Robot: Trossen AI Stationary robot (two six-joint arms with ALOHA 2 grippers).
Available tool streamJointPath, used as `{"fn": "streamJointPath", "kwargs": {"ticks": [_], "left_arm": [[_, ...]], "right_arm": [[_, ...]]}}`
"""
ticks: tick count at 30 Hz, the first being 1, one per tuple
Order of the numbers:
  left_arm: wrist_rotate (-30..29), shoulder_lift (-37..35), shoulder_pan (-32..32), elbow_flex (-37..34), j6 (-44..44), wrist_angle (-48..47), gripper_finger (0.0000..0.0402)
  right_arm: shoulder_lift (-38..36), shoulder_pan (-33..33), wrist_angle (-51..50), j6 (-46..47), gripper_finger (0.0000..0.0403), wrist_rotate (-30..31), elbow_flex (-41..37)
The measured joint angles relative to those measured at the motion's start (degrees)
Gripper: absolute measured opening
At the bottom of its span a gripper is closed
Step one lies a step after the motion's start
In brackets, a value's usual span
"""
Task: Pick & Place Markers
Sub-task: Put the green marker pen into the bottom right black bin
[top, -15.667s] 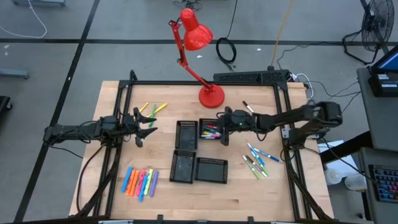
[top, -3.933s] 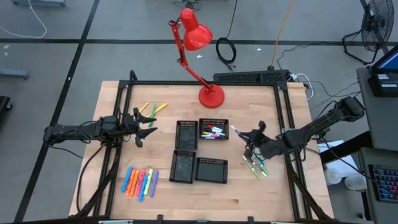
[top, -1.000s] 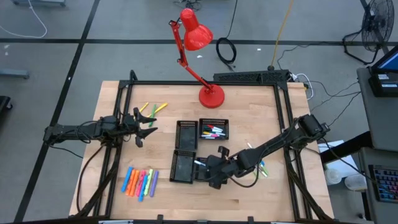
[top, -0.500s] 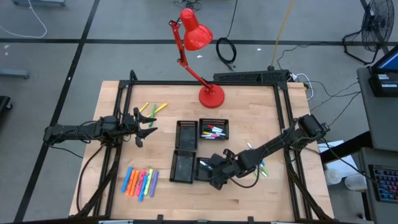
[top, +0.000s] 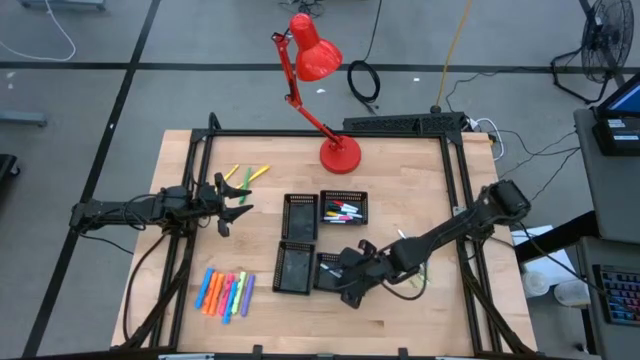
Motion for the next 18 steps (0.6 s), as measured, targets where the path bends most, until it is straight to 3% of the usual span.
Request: {"fn": "streamJointPath", "kwargs": {"ticks": [5, 10, 13, 18], "left_arm": [[0.00, 0.00, 0.00, 0.00, 0.00, 0.00, 0.0209], [-0.02, 0.00, 0.00, 0.00, -0.01, 0.00, 0.0209], [-0.02, 0.00, 0.00, 0.00, 0.00, 0.00, 0.0209], [-0.01, 0.00, -0.01, 0.00, 0.00, 0.00, 0.0209]], "right_arm": [[-3.20, 4.17, -6.42, 6.77, 0.0097, 6.46, 0.02], [-3.80, 8.48, -21.17, 17.37, 0.0089, 13.35, 0.02], [-3.79, 10.11, -29.17, 28.60, 0.0083, 13.16, -1.67], [-3.94, 11.02, -28.09, 38.22, 0.0078, 6.30, -8.81]]}}
